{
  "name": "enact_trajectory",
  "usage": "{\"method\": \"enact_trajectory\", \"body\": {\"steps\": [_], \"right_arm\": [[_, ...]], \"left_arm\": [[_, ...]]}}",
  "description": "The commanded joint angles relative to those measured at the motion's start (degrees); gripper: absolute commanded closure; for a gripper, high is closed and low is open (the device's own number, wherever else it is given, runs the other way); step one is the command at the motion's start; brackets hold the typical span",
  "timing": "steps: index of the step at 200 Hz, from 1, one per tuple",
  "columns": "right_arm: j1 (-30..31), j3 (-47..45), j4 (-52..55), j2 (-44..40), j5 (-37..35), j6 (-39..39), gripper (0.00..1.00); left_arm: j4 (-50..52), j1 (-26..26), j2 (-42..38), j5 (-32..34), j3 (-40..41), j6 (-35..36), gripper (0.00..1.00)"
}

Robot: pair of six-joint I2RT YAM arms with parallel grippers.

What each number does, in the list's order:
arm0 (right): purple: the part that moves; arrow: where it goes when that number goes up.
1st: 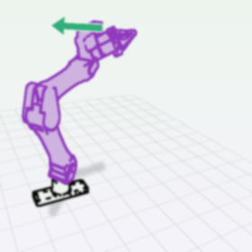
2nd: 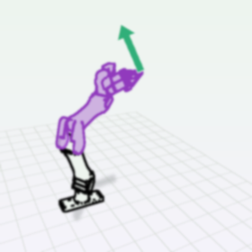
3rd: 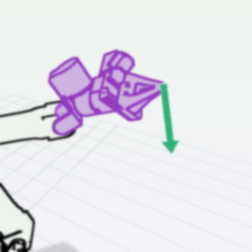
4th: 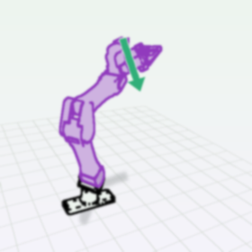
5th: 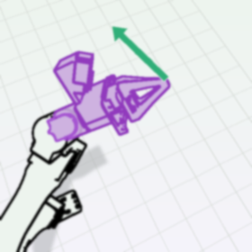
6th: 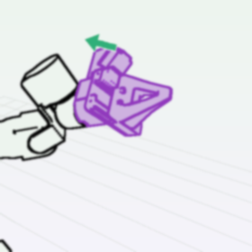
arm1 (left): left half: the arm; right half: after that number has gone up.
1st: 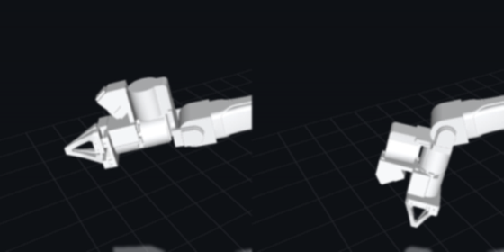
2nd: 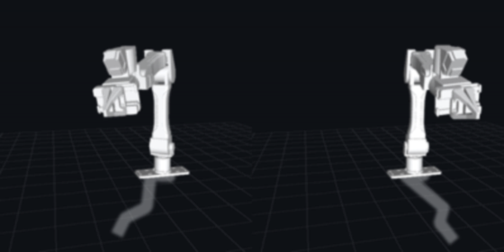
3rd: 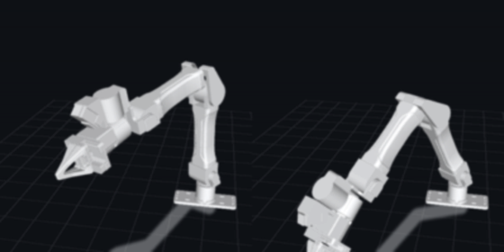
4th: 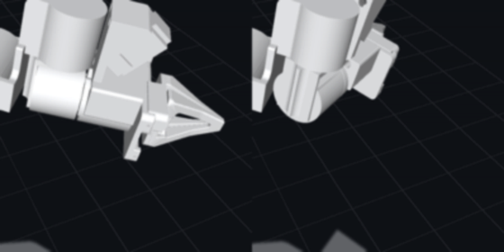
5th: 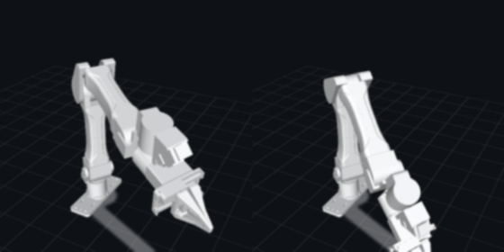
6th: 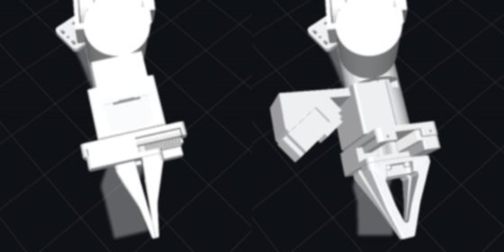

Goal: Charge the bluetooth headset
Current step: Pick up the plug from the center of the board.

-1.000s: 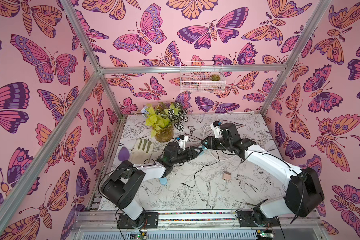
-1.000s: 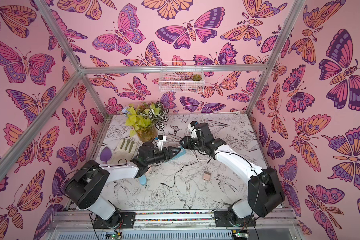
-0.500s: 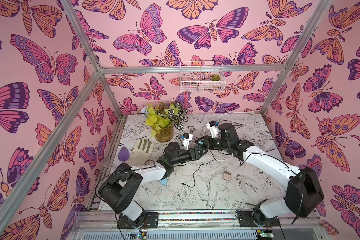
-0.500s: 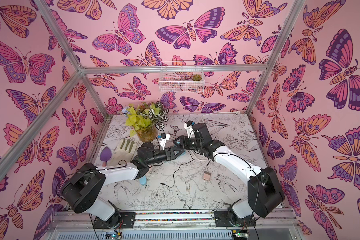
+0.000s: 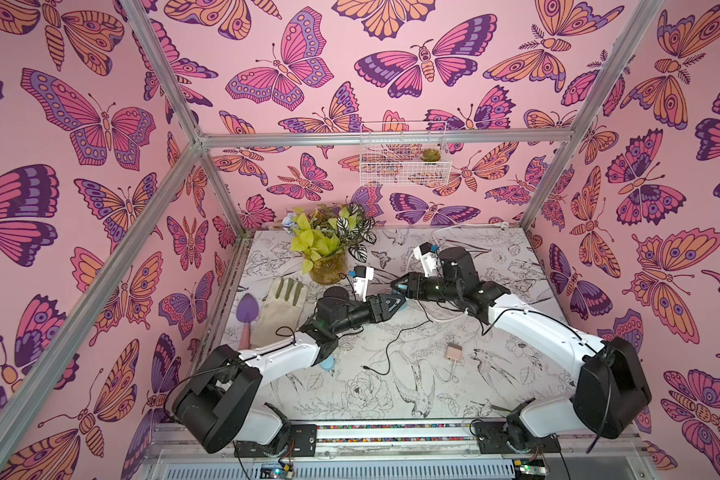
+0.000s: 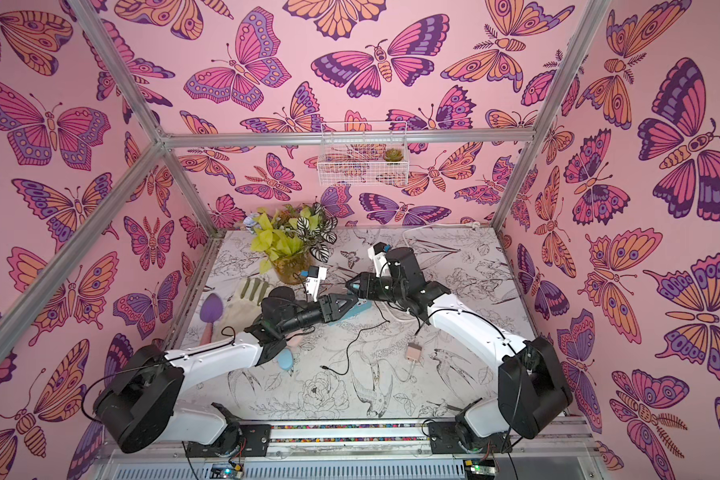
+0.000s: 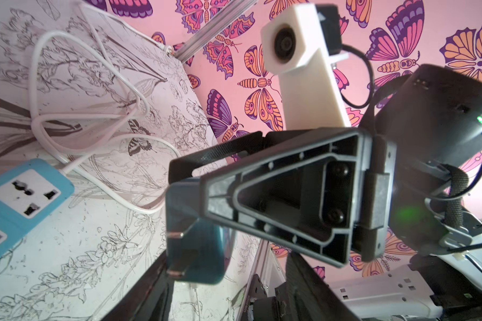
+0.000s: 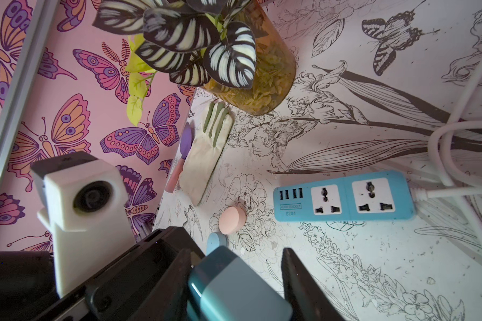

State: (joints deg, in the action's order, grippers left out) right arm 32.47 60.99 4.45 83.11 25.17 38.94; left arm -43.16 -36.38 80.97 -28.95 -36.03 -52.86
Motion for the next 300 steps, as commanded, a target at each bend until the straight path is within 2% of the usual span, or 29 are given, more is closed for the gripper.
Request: {"method": "enact_trajectory", "body": {"steps": [1, 65, 92, 111, 123, 161, 185, 226, 269, 300], "right_arm": [[0.67, -0.35, -1.3, -0.32, 2.61, 1.77, 0.85], [1.05, -0.95, -1.32, -1.08, 3.44, 2.28, 0.84], [1.03, -1.58, -1.74, -1.43, 3.92, 2.38, 0.82], [1.12, -1.5, -1.6, -1.5, 4.27, 2.11, 0.79], [1.12, -1.42, -1.3, -1.63, 4.29, 1.76, 0.75], [0.55, -1.66, -0.55, -3.43, 2.76, 0.53, 0.42], [-1.33, -2.77, -1.39, -5.63, 3.58, 0.52, 0.35], [-3.13, -6.19, -5.75, -9.11, 7.18, 1.38, 0.32], [-3.62, -11.97, -16.19, -11.98, 11.11, 4.36, 0.29], [-3.73, -15.81, -25.62, -13.27, 14.57, 8.54, 0.31]], "left_arm": [[-0.84, 0.41, 0.35, 1.34, -0.21, 1.02, 0.4], [-2.02, 0.61, 1.22, 0.58, -1.6, 0.3, 0.61], [-2.78, 0.86, 1.41, 0.0, -1.23, 0.02, 0.79], [-4.0, 0.9, 1.86, -0.84, -1.06, -0.74, 0.83], [-4.88, 0.96, 2.24, -1.35, -0.97, -1.47, 0.87], [-7.61, 1.2, 2.85, -2.32, -0.19, -3.62, 0.97], [-9.49, 1.36, 3.02, -3.63, 0.31, -5.33, 1.0], [-15.62, 1.82, 4.28, -6.19, 0.69, -10.48, 1.0], [-24.2, 2.5, 6.48, -9.23, 0.74, -16.42, 1.0], [-25.93, 2.61, 6.82, -10.74, 0.3, -17.67, 1.0]]}}
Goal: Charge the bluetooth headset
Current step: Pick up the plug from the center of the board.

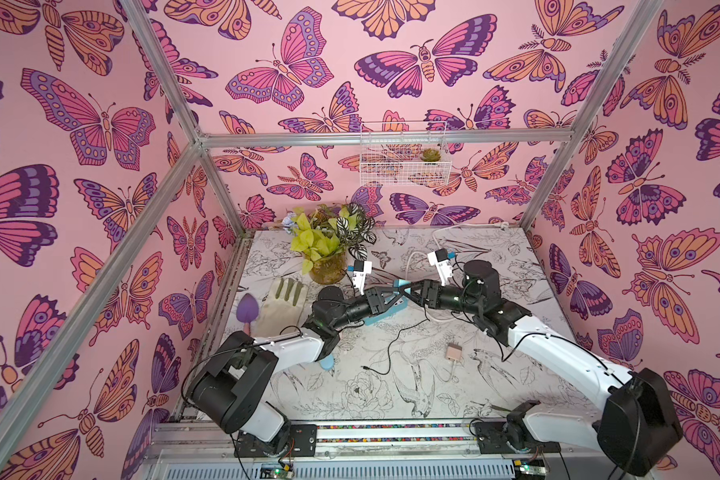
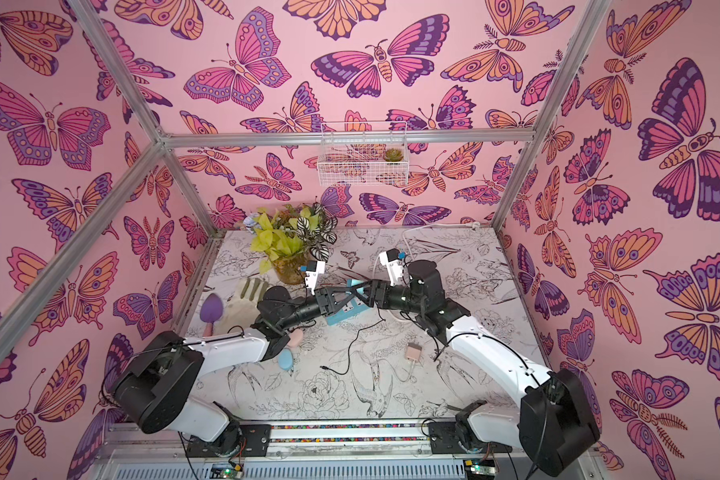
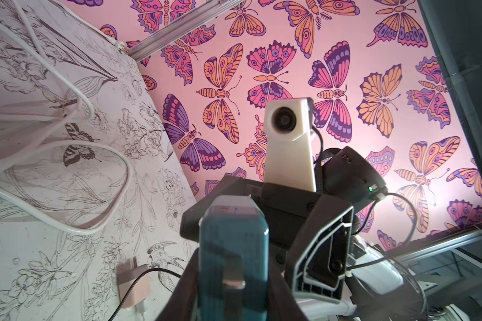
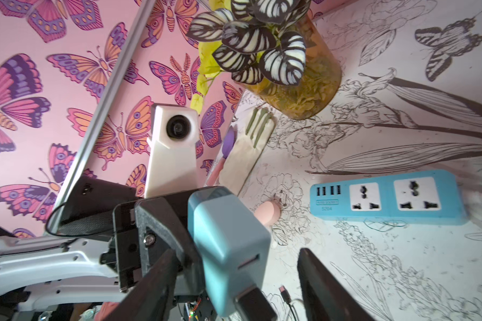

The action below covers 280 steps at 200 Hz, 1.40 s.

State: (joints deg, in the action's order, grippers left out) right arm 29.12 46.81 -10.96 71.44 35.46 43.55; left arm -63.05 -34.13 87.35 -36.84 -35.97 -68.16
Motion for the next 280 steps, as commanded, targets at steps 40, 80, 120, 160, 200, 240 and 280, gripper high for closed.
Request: {"method": "enact_trajectory", "body": {"steps": [40, 80, 120, 160, 200, 240, 280], "right_arm": [[-0.47, -3.12, -19.02, -1.26, 5.75, 8.41, 0.36], [-0.74, -3.48, -23.09, -1.08, 6.46, 11.02, 0.53], [-0.73, -4.44, -28.93, -0.04, 7.42, 14.27, 0.68], [-0.74, -3.79, -29.29, 0.33, 8.21, 14.01, 0.81], [-0.87, -2.71, -24.93, 0.02, 7.86, 10.77, 0.86], [-2.51, 2.97, -0.89, -2.18, 4.0, -5.16, 0.86], [-3.11, 12.33, 20.54, 0.6, -0.05, -27.67, 0.87]], "left_arm": [[-8.01, 0.32, 1.11, -4.56, -0.25, -3.89, 1.0], [-9.29, 0.46, 1.14, -4.47, 0.46, -4.35, 1.0], [-10.11, 0.56, 1.42, -4.98, 0.2, -4.88, 1.0], [-11.04, 0.56, 2.19, -6.37, -0.75, -5.88, 1.0], [-11.03, 0.88, 2.57, -5.68, -0.32, -6.7, 0.68], [-9.15, 3.46, 0.72, -4.16, 3.62, -7.69, 0.5], [11.83, 5.38, -8.53, -2.16, 6.76, 0.38, 0.49]]}}
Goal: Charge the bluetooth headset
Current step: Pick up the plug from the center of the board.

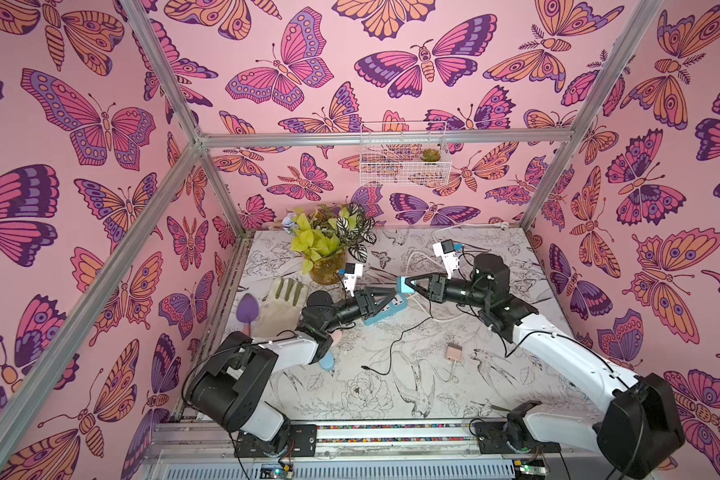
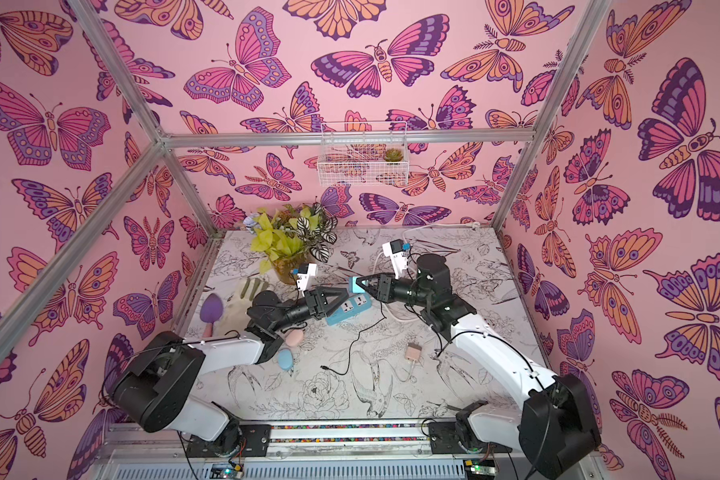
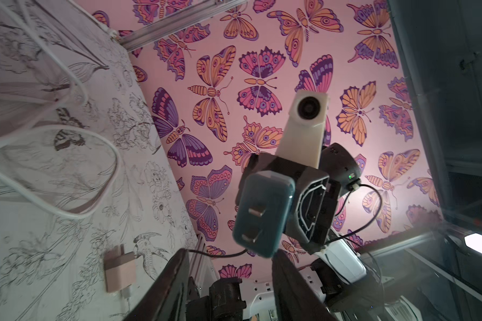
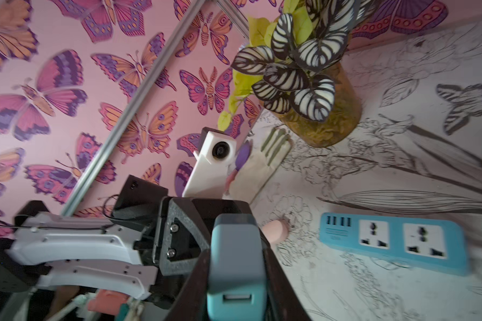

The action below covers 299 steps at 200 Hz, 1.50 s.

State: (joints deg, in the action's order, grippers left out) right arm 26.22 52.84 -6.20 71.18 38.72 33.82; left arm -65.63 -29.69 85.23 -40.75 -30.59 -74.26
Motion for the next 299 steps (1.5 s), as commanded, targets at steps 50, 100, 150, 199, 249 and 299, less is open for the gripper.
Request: {"method": "enact_trajectory", "body": {"steps": [50, 100, 150, 199, 249, 299], "right_arm": [[-0.17, 16.38, 29.43, 8.19, -6.9, -40.28, 0.86], [0.81, 24.23, 40.2, 15.12, -10.11, -61.93, 0.84], [4.23, 28.97, 44.76, 23.4, -14.98, -77.72, 0.83], [7.26, 34.35, 48.81, 32.16, -19.89, -89.77, 0.82], [8.94, 38.65, 49.15, 38.22, -23.1, -95.79, 0.81], [10.06, 43.15, 50.22, 43.28, -22.65, -98.42, 0.81]], "left_arm": [[61.99, 1.21, -22.37, 12.67, -4.3, 23.73, 0.49], [80.67, 1.22, -24.24, 13.87, -9.18, 27.86, 0.49], [87.6, 1.24, -24.76, 15.13, -10.91, 30.23, 0.49], [87.81, 1.22, -24.32, 14.96, -9.89, 29.66, 0.5], [88.04, 1.22, -24.76, 15.36, -8.61, 29.17, 0.5], [89.17, 1.3, -23.8, 15.44, -8.75, 30.04, 0.5]]}}
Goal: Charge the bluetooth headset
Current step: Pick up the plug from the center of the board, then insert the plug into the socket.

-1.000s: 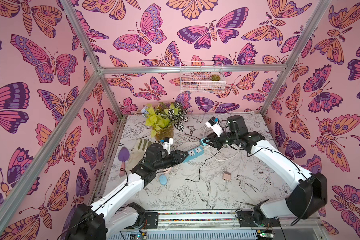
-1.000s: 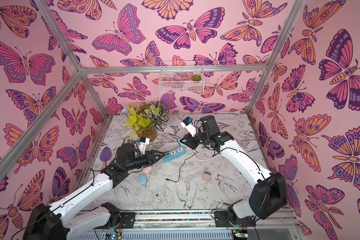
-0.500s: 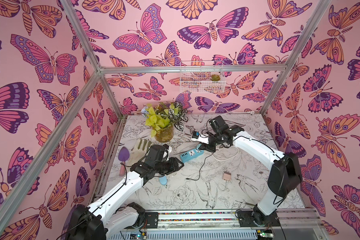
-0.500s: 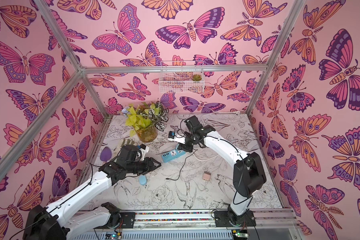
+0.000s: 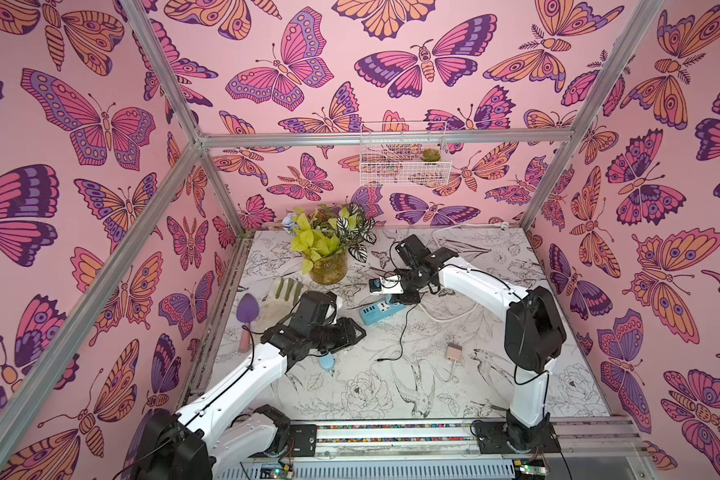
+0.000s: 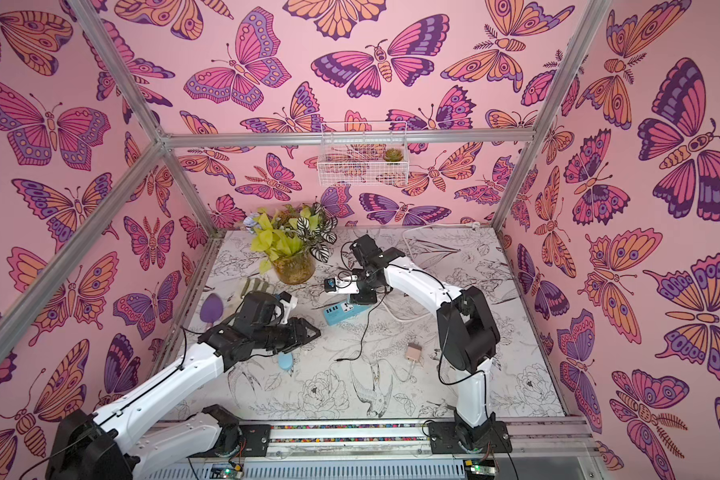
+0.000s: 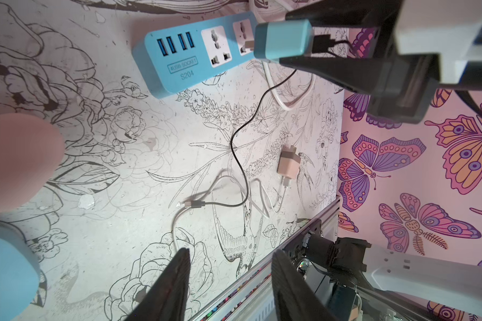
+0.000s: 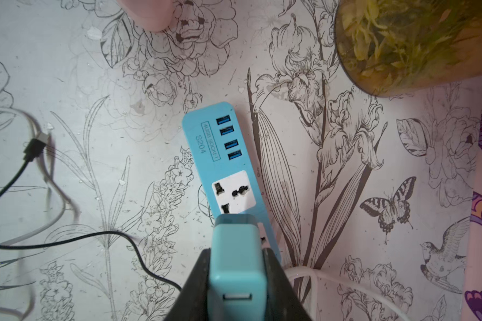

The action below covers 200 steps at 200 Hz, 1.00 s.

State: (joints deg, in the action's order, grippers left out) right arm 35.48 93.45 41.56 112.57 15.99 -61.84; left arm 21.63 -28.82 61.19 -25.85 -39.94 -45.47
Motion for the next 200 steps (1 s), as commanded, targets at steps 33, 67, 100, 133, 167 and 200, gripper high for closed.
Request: {"method": "enact_trajectory", "body": {"steps": [33, 67, 100, 133, 167, 200], "right_arm": [[1.7, 3.62, 3.62, 3.51, 0.15, -3.71, 0.81], [2.12, 3.41, 4.36, 4.05, 0.1, -4.24, 0.81], [2.66, 2.36, 2.92, 4.39, -1.41, -5.08, 0.81], [2.98, 2.55, 1.44, 5.27, -3.41, -6.3, 0.81], [3.36, 2.88, 1.71, 6.03, -3.77, -7.48, 0.81], [3.9, 2.36, 2.37, 6.52, -3.7, -8.35, 0.81]], "left_arm": [[2.76, 0.67, 0.47, 0.66, 0.38, 1.88, 0.5], [3.35, 1.21, 0.51, 0.45, 0.17, 2.57, 0.5], [3.32, 1.56, 0.67, 0.22, 0.34, 2.63, 0.51], [3.33, 1.62, 0.43, -0.03, 0.79, 2.59, 0.51], [3.68, 1.66, -0.84, 0.2, 1.46, 2.41, 0.52], [3.86, 1.75, -1.23, 0.27, 1.53, 2.49, 0.52]]}}
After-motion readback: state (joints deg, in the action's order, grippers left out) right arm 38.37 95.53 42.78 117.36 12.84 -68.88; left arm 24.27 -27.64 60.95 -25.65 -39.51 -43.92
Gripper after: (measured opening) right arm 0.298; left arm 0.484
